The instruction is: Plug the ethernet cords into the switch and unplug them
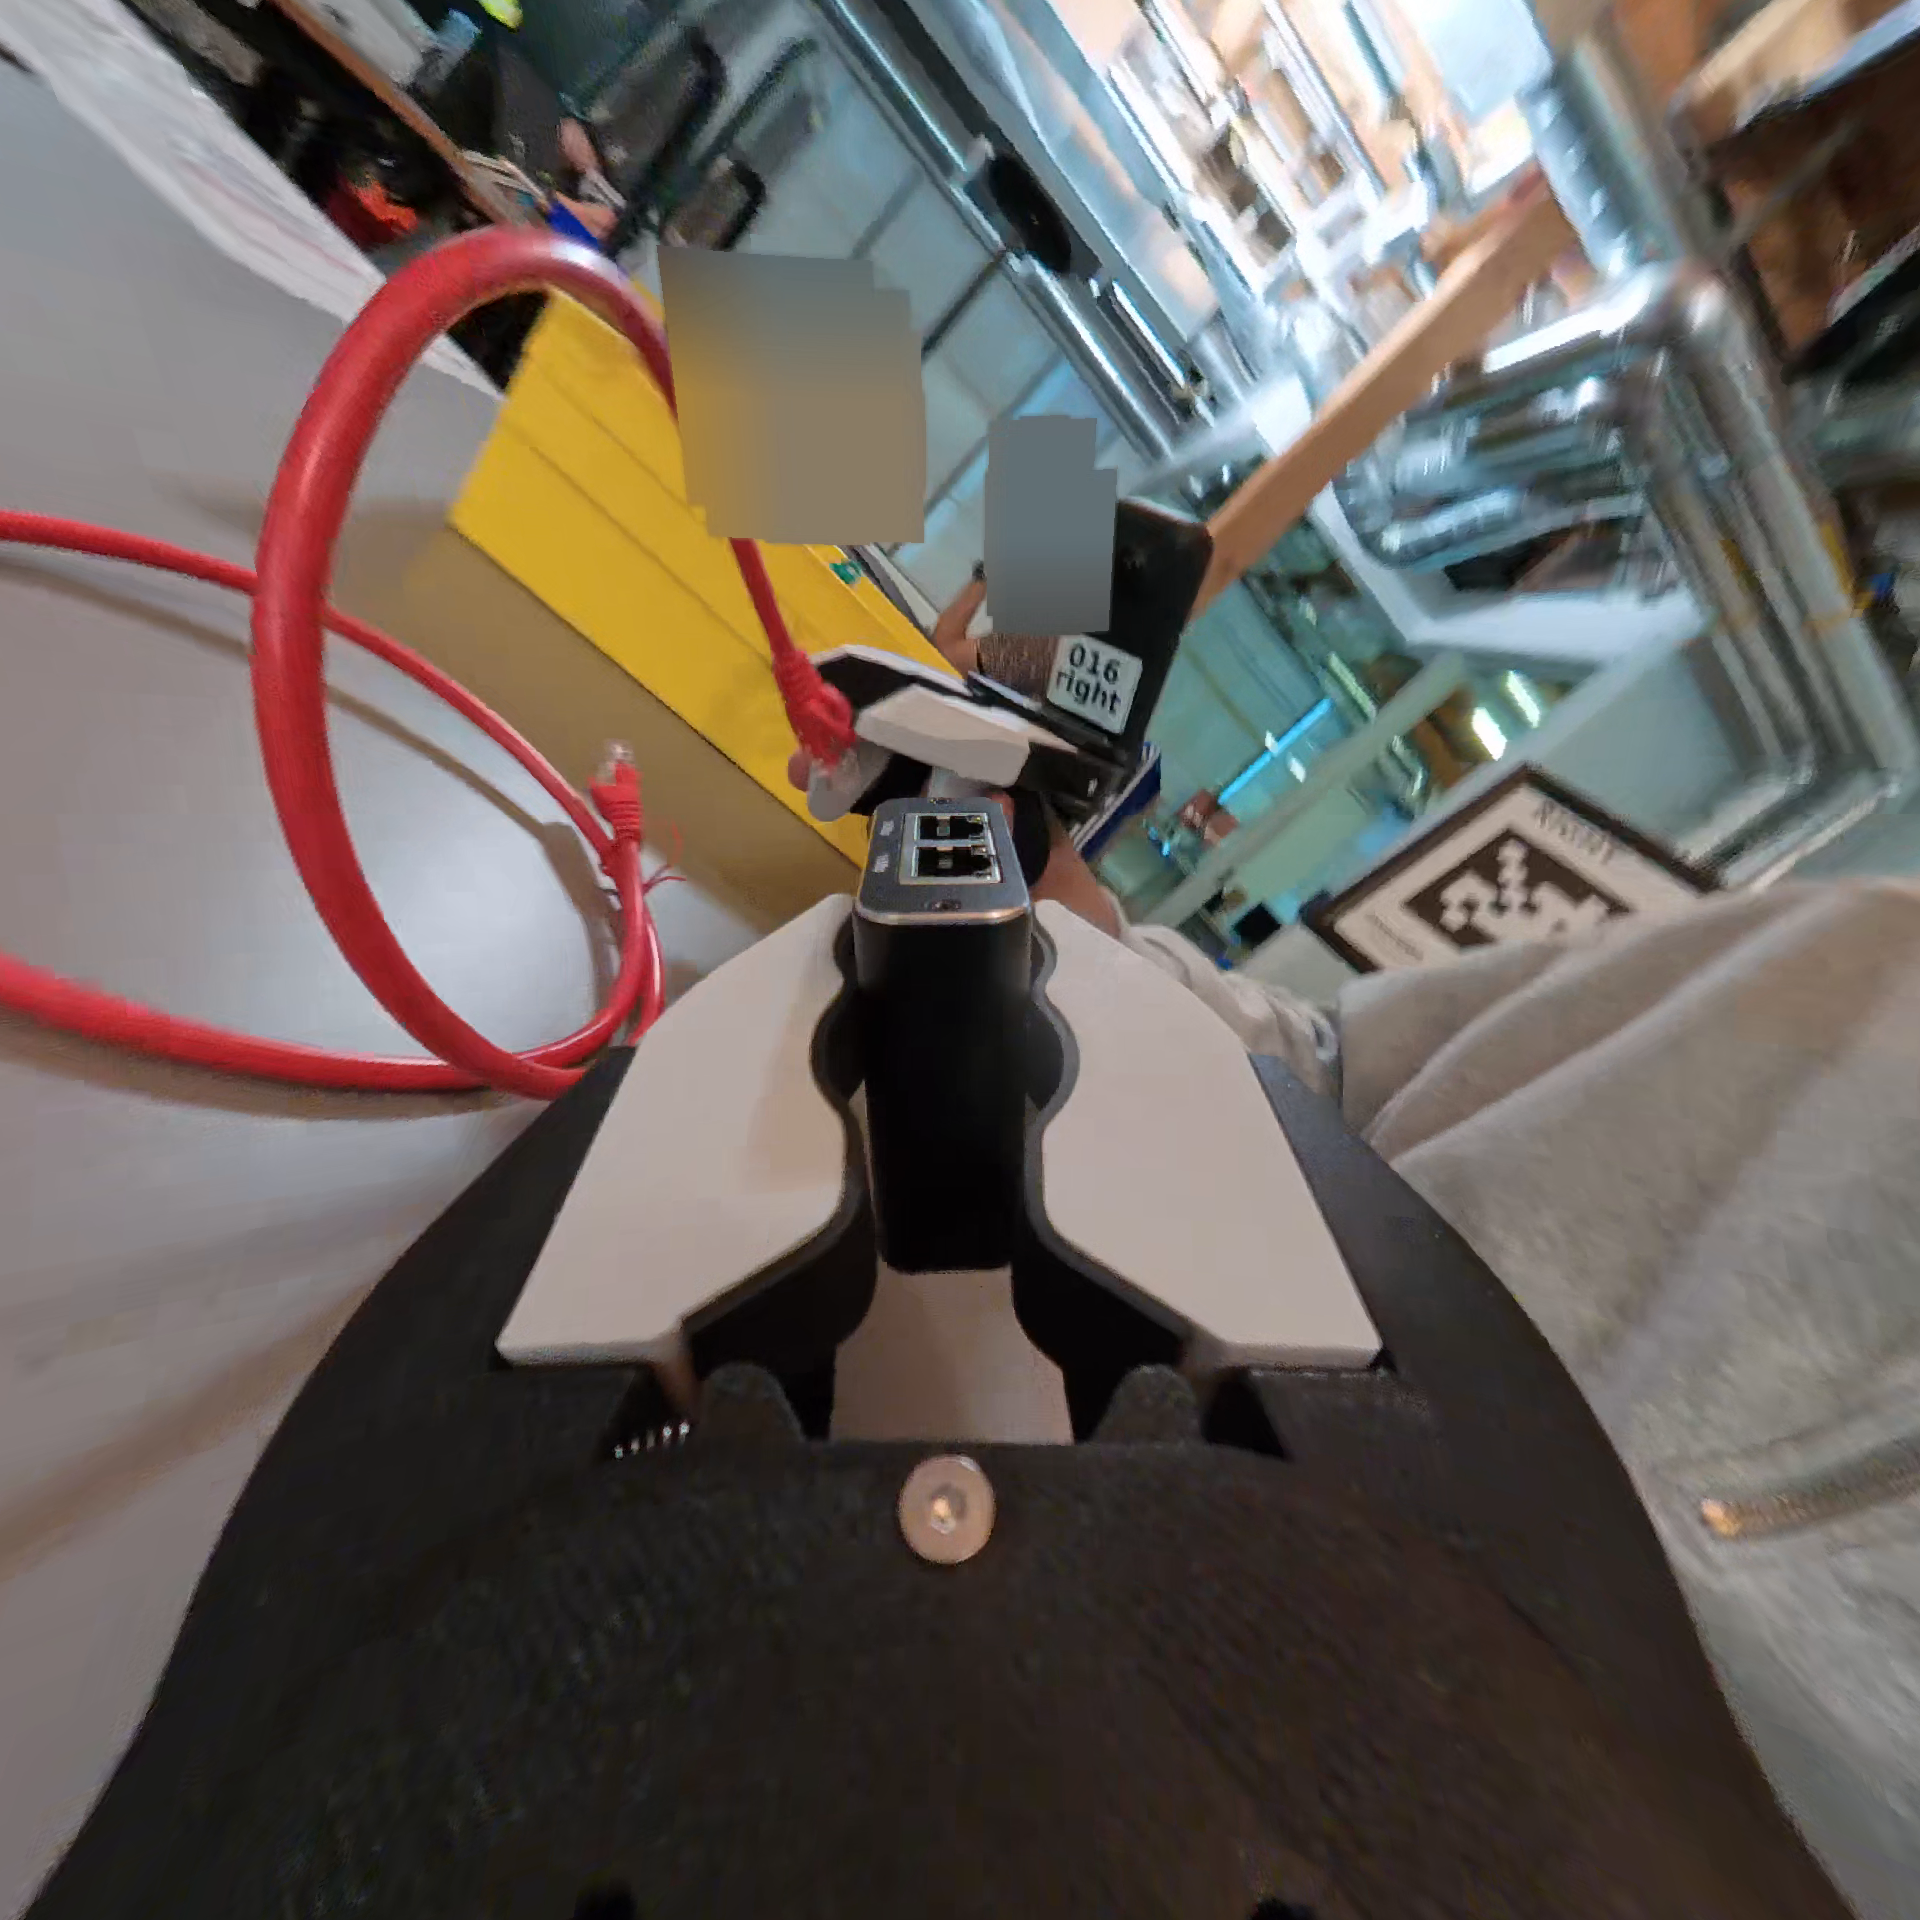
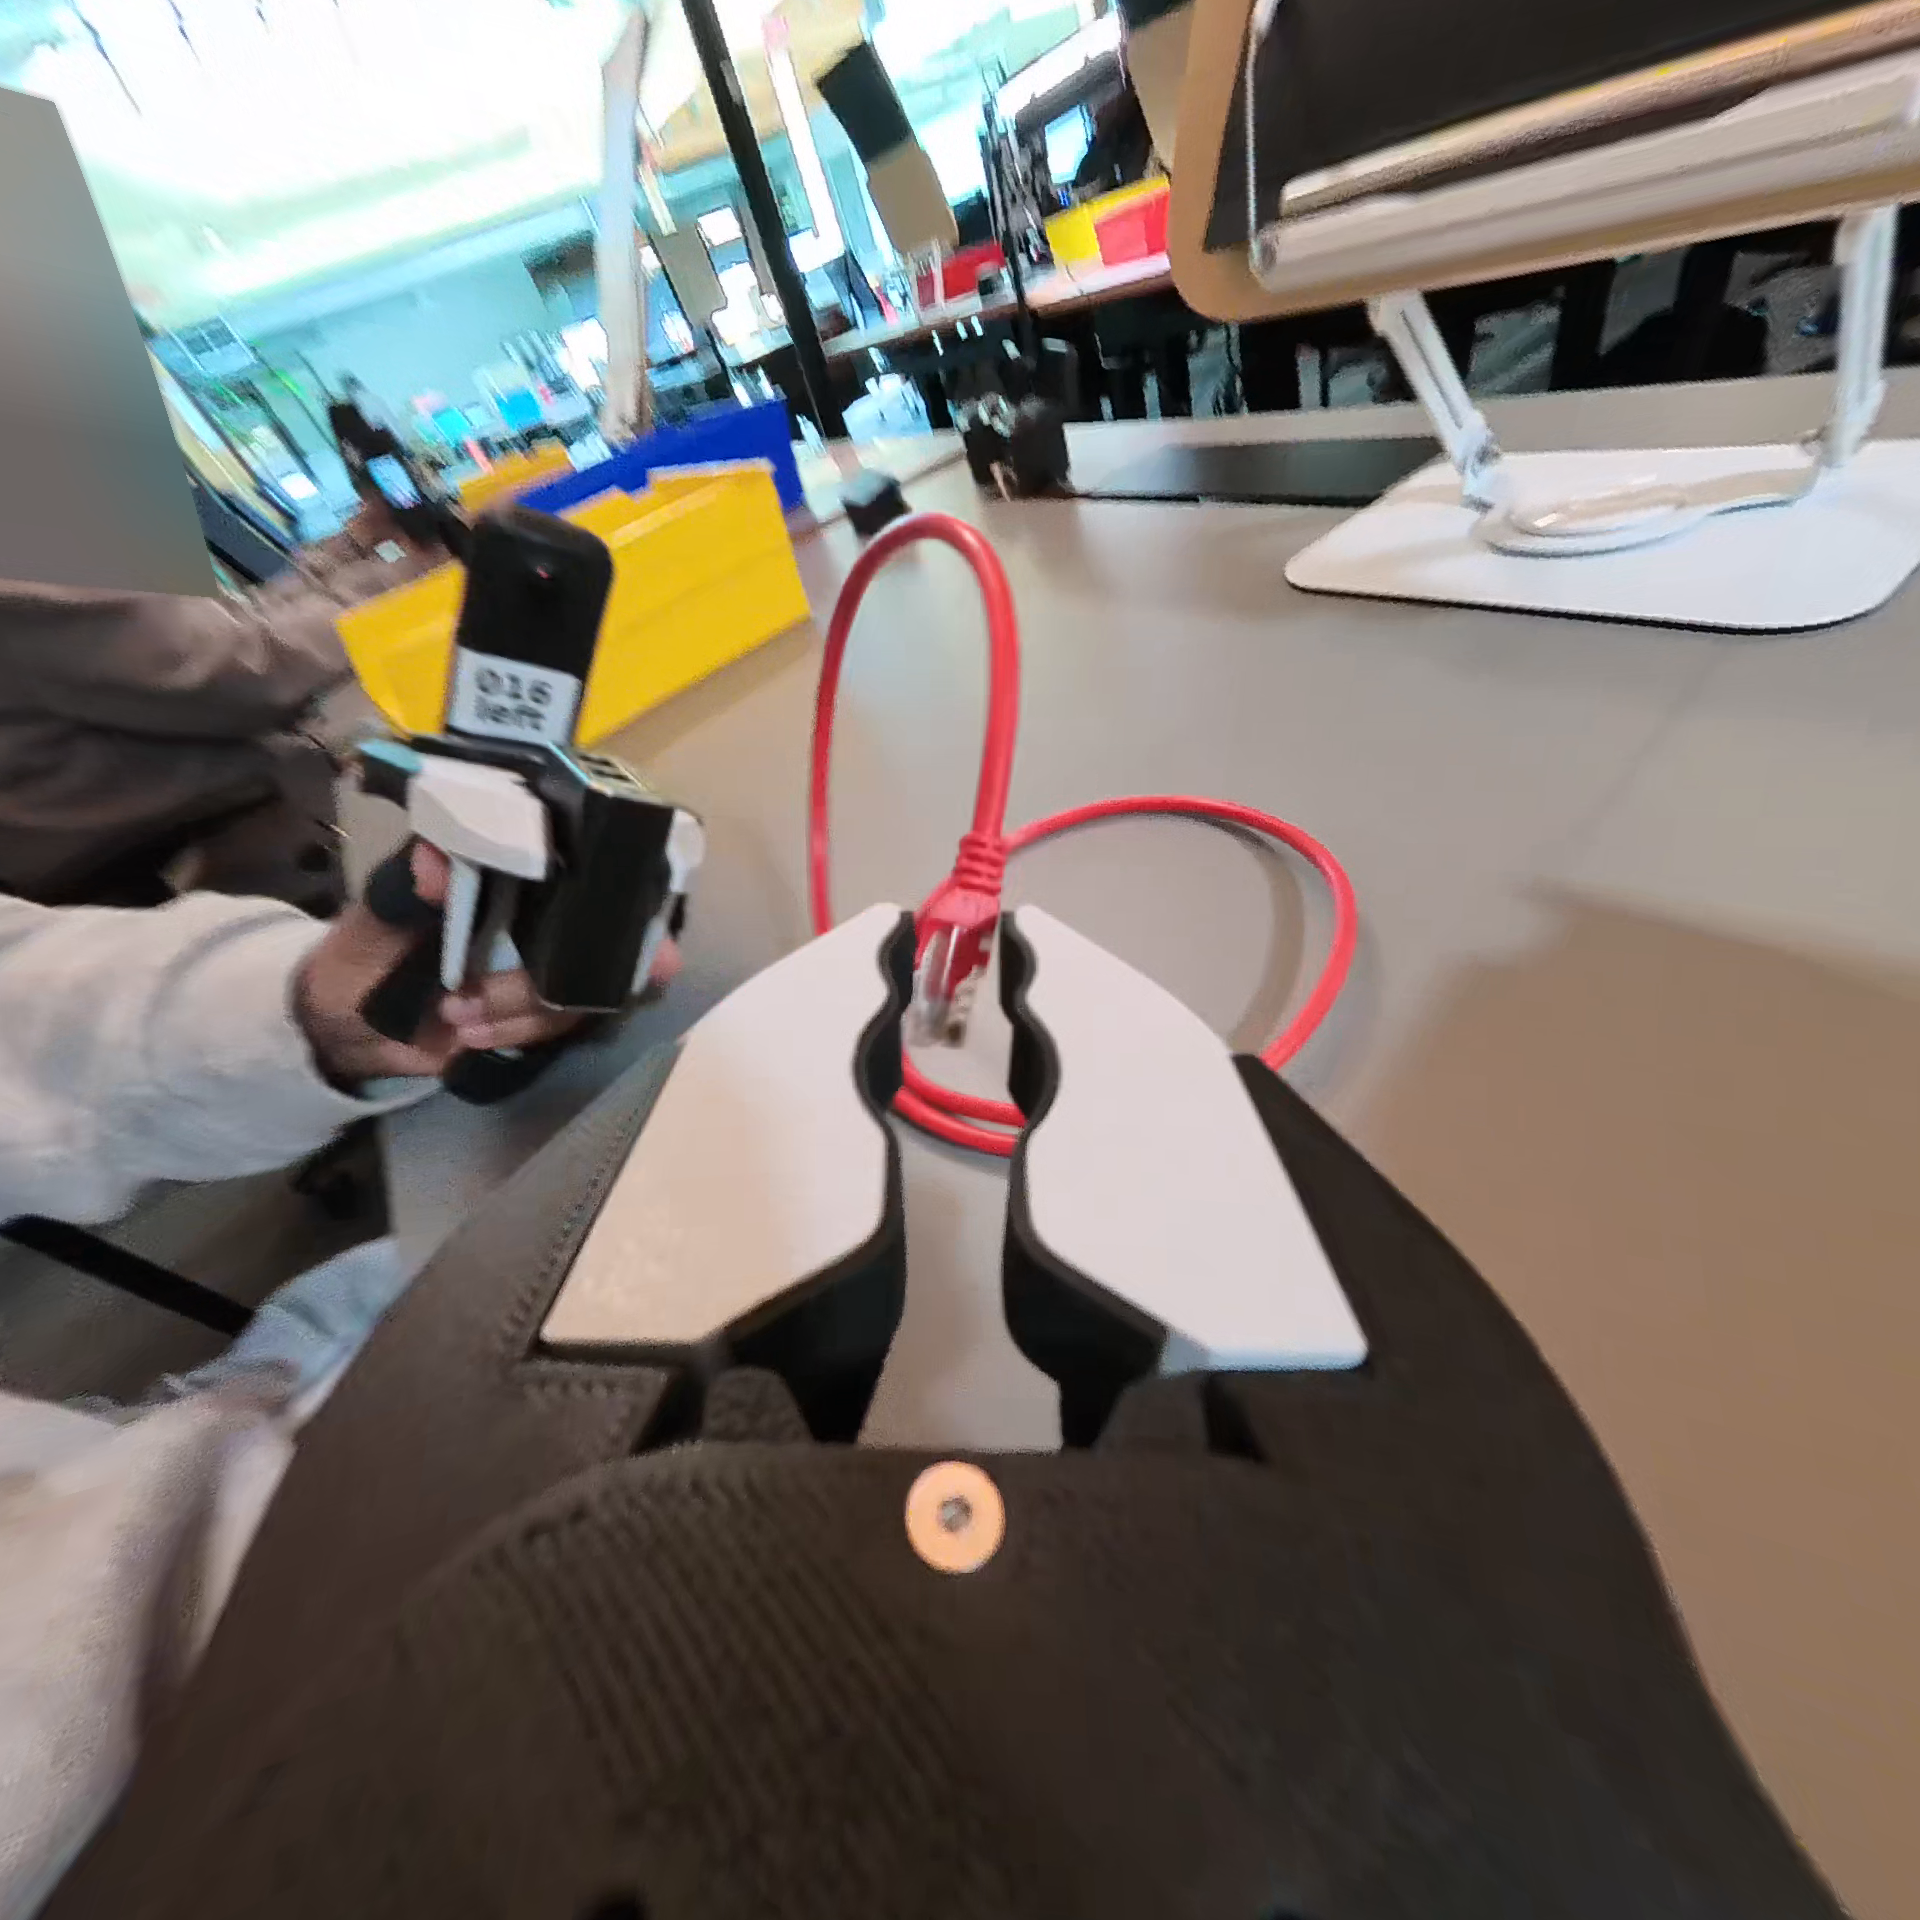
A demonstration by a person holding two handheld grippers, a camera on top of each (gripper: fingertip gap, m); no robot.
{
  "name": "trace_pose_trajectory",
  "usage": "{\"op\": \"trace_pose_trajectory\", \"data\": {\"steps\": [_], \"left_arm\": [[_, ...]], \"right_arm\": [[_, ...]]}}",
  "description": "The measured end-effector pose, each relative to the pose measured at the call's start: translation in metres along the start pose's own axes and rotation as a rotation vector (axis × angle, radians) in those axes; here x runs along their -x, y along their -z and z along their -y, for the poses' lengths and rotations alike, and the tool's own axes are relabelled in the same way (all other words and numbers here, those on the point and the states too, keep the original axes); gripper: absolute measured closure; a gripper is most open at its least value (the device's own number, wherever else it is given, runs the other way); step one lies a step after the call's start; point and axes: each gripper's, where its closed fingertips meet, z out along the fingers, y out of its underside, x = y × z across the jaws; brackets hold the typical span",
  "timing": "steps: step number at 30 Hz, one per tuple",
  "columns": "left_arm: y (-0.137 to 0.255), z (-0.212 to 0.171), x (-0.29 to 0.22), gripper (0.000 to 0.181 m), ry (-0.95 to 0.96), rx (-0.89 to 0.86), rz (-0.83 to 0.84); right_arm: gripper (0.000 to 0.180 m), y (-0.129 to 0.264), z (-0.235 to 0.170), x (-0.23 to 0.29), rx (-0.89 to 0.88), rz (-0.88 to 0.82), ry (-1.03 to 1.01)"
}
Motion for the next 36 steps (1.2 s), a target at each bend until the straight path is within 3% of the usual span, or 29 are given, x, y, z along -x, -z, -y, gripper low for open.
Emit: {"op": "trace_pose_trajectory", "data": {"steps": [3,15,26,36], "left_arm": [[0.008,0.011,0.007,0.155,0.078,-0.072,-0.005],[0.01,0.014,0.011,0.156,0.118,-0.096,-0.017],[0.009,0.014,0.01,0.156,0.136,-0.089,-0.03],[0.008,0.014,0.011,0.156,0.152,-0.082,-0.04]], "right_arm": [[0.14,-0.011,-0.005,-0.013,0.048,-0.064,0.041],[0.115,-0.016,-0.018,-0.012,0.156,-0.117,0.229],[0.109,-0.02,-0.022,-0.006,0.199,-0.113,0.35],[0.102,-0.024,-0.058,-0.018,0.407,-0.132,0.286]]}}
